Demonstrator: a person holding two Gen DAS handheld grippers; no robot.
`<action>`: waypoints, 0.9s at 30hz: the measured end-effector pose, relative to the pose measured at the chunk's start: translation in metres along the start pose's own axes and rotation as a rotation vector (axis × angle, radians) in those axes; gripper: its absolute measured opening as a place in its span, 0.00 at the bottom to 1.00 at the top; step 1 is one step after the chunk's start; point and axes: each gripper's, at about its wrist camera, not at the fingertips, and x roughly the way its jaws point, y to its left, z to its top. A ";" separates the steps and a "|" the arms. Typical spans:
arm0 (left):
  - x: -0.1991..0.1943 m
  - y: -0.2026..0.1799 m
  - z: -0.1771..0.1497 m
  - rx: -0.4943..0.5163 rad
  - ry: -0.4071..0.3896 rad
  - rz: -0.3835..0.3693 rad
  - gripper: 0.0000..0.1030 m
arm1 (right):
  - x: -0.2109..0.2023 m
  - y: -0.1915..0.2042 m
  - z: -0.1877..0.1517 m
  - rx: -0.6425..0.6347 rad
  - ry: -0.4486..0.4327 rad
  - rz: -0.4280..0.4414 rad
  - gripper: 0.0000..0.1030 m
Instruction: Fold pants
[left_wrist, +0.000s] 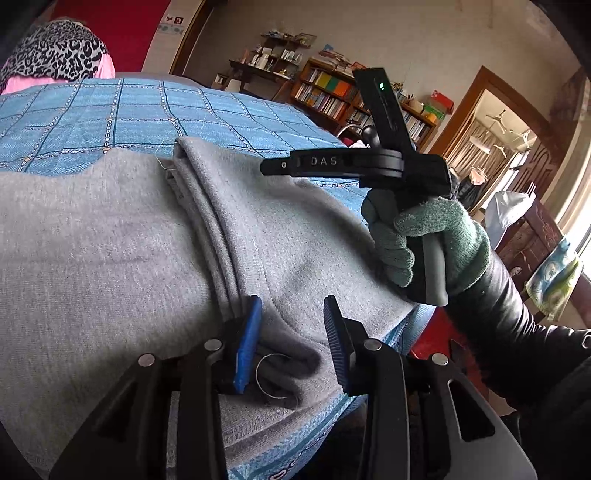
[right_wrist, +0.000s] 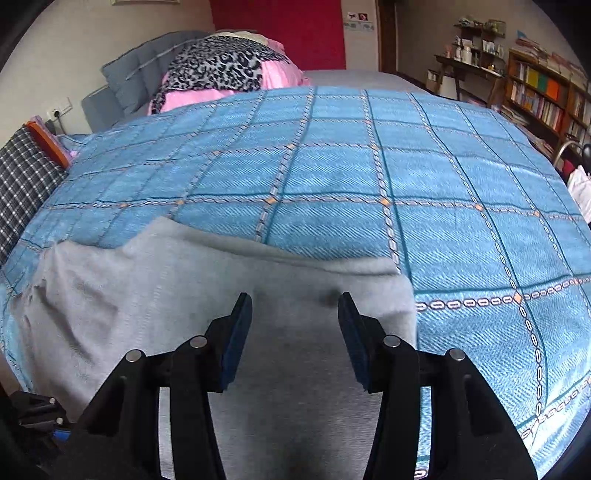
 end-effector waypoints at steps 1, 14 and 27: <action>-0.002 -0.001 -0.001 0.002 -0.002 -0.001 0.38 | -0.003 0.008 0.004 -0.010 -0.005 0.028 0.48; -0.017 0.013 -0.015 -0.024 -0.008 0.014 0.51 | 0.059 0.074 0.016 -0.111 0.100 0.071 0.49; -0.074 0.044 -0.017 -0.096 -0.132 0.119 0.56 | 0.010 0.096 0.007 -0.158 -0.053 0.090 0.48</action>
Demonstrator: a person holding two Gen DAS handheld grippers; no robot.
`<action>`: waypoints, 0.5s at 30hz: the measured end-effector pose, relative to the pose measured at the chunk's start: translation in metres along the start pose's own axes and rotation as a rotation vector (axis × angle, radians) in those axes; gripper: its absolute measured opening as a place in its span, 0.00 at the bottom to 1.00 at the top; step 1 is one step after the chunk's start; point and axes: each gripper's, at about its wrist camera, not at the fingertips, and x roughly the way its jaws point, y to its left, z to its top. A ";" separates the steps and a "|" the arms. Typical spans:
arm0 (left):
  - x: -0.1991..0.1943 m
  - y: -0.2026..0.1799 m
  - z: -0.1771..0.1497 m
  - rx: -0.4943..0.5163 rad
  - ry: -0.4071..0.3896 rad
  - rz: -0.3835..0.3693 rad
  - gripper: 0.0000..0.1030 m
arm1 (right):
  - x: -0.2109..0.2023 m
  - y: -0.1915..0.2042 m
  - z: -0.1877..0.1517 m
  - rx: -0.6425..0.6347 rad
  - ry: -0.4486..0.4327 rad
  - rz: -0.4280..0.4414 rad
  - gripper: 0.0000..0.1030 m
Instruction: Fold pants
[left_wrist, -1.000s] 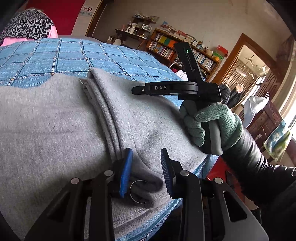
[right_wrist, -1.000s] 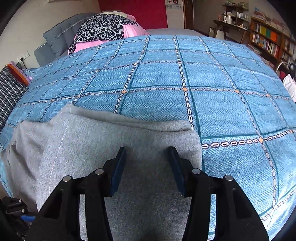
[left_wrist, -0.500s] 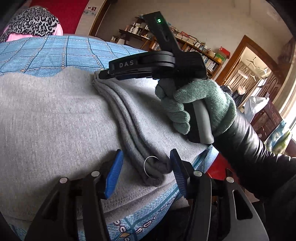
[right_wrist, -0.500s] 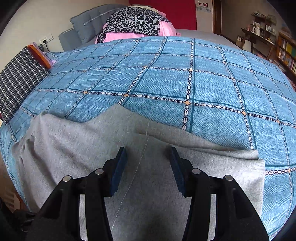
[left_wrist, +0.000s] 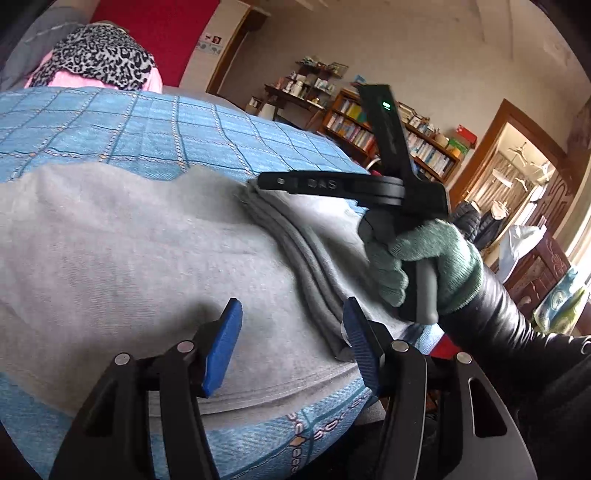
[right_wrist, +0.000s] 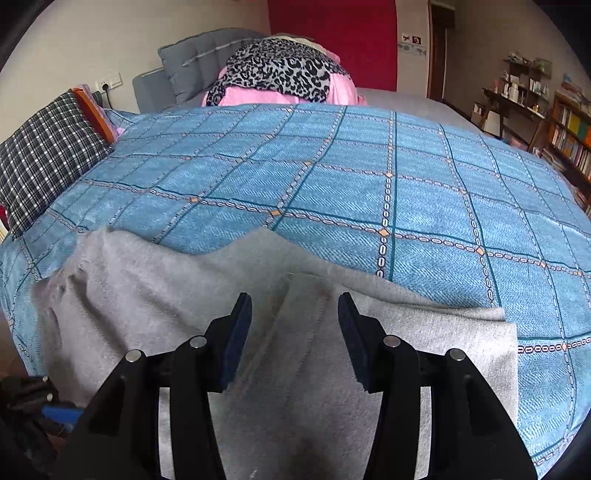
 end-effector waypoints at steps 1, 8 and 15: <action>-0.008 0.006 0.002 -0.013 -0.017 0.020 0.56 | -0.004 0.006 0.000 -0.004 -0.012 0.011 0.48; -0.067 0.049 0.006 -0.105 -0.123 0.187 0.68 | -0.025 0.045 -0.013 -0.030 -0.044 0.097 0.49; -0.116 0.085 -0.005 -0.219 -0.159 0.307 0.74 | -0.038 0.064 -0.037 -0.025 -0.065 0.112 0.49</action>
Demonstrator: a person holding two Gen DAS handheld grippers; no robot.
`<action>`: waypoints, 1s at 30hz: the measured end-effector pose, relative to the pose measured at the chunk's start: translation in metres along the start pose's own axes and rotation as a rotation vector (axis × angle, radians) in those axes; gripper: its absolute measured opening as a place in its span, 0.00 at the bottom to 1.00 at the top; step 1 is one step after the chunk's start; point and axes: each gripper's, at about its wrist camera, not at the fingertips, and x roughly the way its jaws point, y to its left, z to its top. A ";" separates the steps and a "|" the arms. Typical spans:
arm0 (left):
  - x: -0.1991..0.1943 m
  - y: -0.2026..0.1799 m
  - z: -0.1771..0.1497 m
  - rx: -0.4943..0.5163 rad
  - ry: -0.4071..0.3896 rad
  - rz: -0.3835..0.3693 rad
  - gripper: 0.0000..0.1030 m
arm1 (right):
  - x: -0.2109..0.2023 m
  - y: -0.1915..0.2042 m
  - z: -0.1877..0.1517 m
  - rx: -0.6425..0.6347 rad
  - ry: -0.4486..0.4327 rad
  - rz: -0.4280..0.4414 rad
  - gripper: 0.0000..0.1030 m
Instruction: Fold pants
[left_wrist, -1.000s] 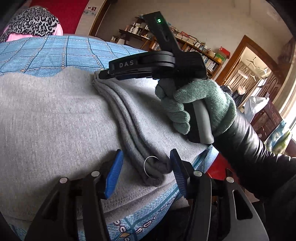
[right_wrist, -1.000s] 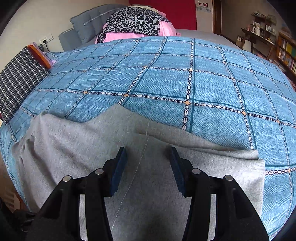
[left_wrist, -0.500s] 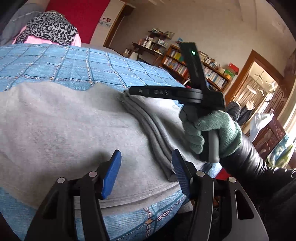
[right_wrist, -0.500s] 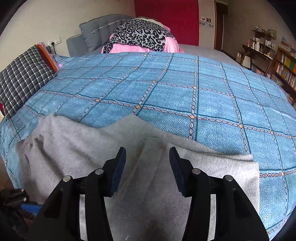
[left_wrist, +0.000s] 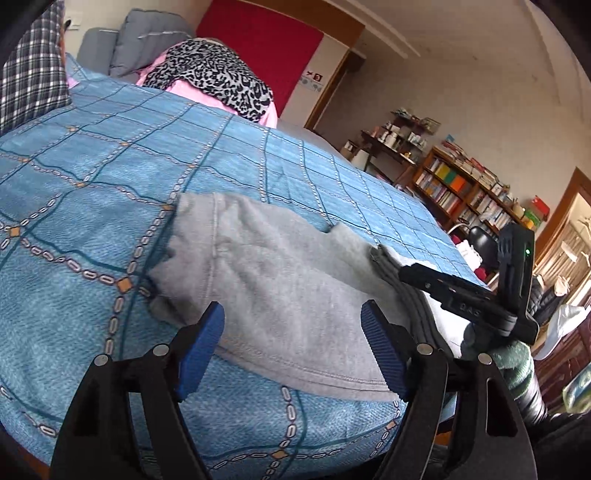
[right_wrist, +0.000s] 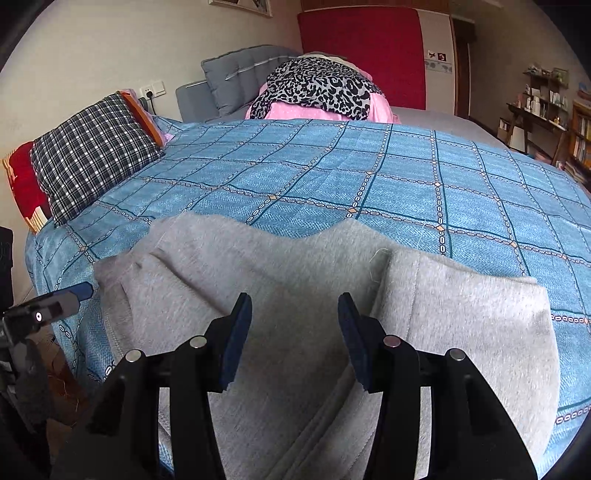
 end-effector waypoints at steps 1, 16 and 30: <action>-0.003 0.005 0.000 -0.012 -0.003 0.018 0.74 | -0.001 0.002 -0.004 0.002 -0.001 -0.004 0.49; 0.018 0.054 -0.007 -0.270 0.060 0.088 0.77 | -0.012 0.004 -0.041 0.021 -0.036 -0.012 0.49; 0.033 0.052 0.004 -0.391 0.051 0.091 0.57 | -0.018 0.010 -0.059 0.012 -0.064 -0.005 0.49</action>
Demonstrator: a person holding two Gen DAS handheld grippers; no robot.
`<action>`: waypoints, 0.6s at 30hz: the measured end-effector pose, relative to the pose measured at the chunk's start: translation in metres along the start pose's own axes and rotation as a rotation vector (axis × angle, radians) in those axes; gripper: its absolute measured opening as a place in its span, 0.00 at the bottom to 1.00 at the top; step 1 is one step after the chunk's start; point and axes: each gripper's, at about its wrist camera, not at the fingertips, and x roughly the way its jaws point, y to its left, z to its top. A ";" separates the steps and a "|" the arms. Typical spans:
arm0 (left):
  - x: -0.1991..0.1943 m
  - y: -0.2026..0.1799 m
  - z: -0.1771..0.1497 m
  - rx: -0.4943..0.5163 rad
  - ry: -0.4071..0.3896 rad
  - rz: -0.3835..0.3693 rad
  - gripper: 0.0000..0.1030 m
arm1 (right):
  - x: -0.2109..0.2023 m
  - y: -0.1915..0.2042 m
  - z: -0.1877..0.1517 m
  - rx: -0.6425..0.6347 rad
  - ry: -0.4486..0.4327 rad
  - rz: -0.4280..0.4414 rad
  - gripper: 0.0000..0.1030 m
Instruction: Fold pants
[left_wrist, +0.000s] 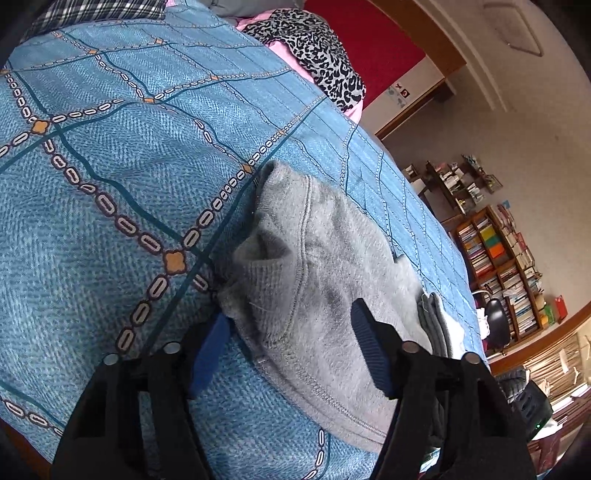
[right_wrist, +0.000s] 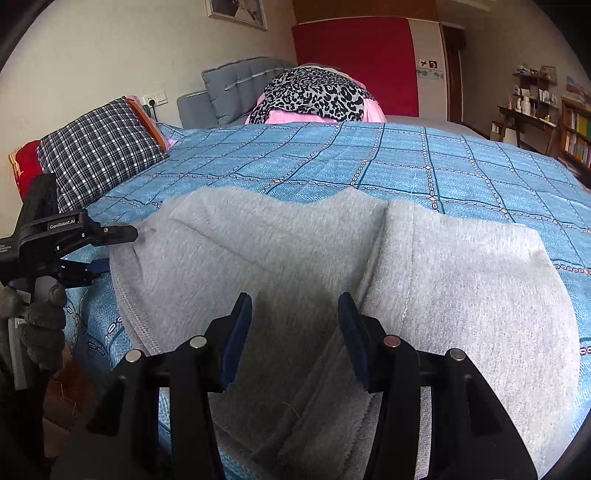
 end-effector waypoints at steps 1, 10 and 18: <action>0.000 0.001 0.000 -0.010 0.000 -0.001 0.50 | -0.001 0.000 -0.001 -0.001 -0.001 0.002 0.49; -0.010 -0.001 0.000 -0.019 -0.008 -0.022 0.44 | -0.004 -0.005 -0.005 0.019 -0.014 0.018 0.49; -0.017 -0.005 -0.002 -0.023 -0.046 -0.053 0.58 | -0.003 -0.006 -0.007 0.019 -0.019 0.023 0.49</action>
